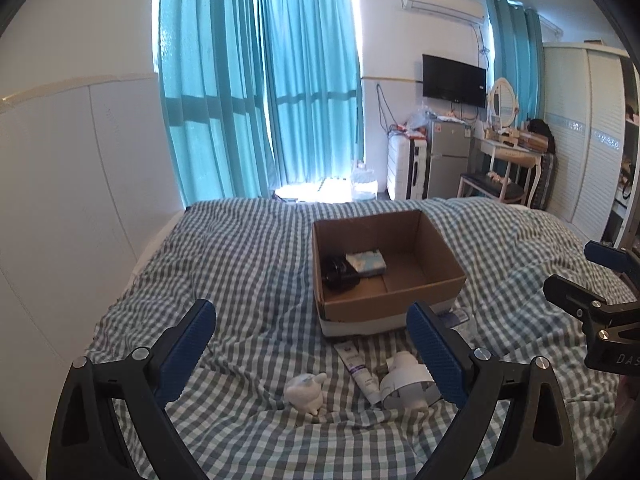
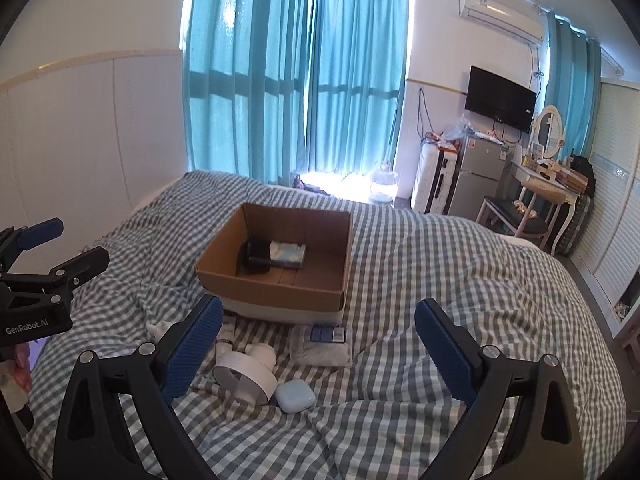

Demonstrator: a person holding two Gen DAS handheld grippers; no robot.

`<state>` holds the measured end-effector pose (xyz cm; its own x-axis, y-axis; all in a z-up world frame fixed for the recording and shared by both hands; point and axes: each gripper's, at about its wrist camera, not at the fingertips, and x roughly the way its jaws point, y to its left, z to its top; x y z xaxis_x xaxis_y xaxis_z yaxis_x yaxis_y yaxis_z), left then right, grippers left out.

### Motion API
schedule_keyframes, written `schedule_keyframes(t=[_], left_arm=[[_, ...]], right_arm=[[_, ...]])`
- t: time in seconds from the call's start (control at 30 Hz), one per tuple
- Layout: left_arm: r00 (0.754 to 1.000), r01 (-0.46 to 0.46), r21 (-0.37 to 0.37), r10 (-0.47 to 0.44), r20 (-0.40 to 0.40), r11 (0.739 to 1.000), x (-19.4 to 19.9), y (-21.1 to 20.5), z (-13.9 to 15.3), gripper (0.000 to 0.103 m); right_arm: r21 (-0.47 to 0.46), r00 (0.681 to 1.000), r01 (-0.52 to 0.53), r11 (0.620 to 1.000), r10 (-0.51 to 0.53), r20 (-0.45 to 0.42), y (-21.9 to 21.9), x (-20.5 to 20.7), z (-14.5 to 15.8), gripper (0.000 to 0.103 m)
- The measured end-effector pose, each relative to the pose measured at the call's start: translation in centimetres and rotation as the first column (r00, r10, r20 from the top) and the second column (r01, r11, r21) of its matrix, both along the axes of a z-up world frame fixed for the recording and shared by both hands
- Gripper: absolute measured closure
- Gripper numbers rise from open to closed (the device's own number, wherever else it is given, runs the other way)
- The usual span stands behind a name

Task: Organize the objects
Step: 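Withdraw both tools from the box and move back toward remaining items, then grasp the white plush toy with the left tool while the right tool grasps the tape roll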

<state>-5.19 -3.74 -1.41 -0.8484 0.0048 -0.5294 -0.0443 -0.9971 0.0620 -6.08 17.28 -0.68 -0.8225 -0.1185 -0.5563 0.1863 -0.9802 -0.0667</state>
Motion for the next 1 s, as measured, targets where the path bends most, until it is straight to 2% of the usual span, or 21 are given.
schedule_keyframes(t=[0.23,0.4,0.57,0.67,0.87,1.0], left_arm=[[0.994,-0.014,0.000,0.014,0.104,1.000,-2.0,-0.6,-4.4,0.004],[0.980,-0.030,-0.013,0.032,0.195,0.999,-3.6,-1.1,-8.2,0.004],[0.953,-0.047,-0.018,0.050,0.299,0.999,-5.1,-1.8,-12.2,0.004],[0.934,-0.051,0.001,0.047,0.353,0.999,-5.9,-2.1,-13.9,0.004],[0.905,-0.051,0.021,0.037,0.424,0.998,-7.2,-2.3,-16.0,0.004],[0.886,-0.055,0.045,0.028,0.463,0.997,-8.3,-2.6,-17.0,0.004]], right_arm=[[-0.001,0.995,0.002,1.000,-0.002,0.104,-0.3,-2.2,-4.6,0.006],[0.014,0.981,-0.007,1.000,0.004,0.195,-0.5,-4.0,-8.4,0.006],[0.040,0.954,-0.034,0.999,0.020,0.298,-0.9,-5.7,-12.1,0.006],[0.016,0.944,-0.069,0.998,0.060,0.324,-1.5,-6.2,-13.2,0.006],[0.025,0.924,-0.164,0.986,0.145,0.352,-4.2,-6.6,-14.5,0.006],[0.036,0.904,-0.205,0.978,0.175,0.389,-5.6,-7.3,-15.9,0.017]])
